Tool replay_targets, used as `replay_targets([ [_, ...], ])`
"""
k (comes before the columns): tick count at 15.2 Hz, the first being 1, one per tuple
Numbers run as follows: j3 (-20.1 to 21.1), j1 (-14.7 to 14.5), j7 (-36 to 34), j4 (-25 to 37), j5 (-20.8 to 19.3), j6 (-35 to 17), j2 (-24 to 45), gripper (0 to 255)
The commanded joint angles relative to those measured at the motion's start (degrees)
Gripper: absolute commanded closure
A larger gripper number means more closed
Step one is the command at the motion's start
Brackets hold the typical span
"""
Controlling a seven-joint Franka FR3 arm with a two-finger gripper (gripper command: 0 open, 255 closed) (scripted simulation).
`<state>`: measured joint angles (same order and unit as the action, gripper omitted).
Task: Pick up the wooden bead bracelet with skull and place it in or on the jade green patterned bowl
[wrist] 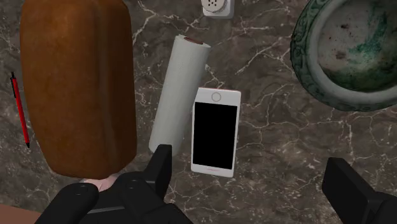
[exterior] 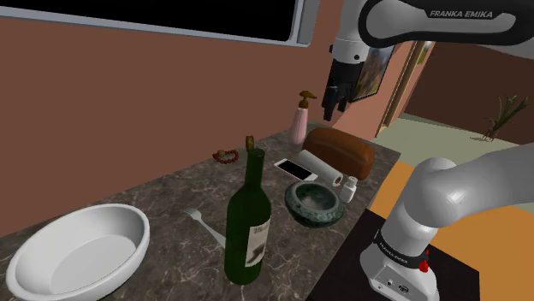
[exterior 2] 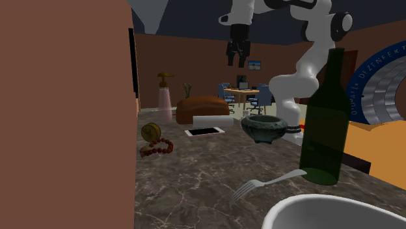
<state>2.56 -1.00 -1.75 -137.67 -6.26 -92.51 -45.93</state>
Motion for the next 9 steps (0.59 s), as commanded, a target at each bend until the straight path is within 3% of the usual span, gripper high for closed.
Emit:
replay_targets([
  [1,0.0,0.0,0.0,0.0,0.0,0.0,0.0,0],
  [9,1.88,-1.28,-2.08,2.58,1.92,-12.43,15.33,0],
])
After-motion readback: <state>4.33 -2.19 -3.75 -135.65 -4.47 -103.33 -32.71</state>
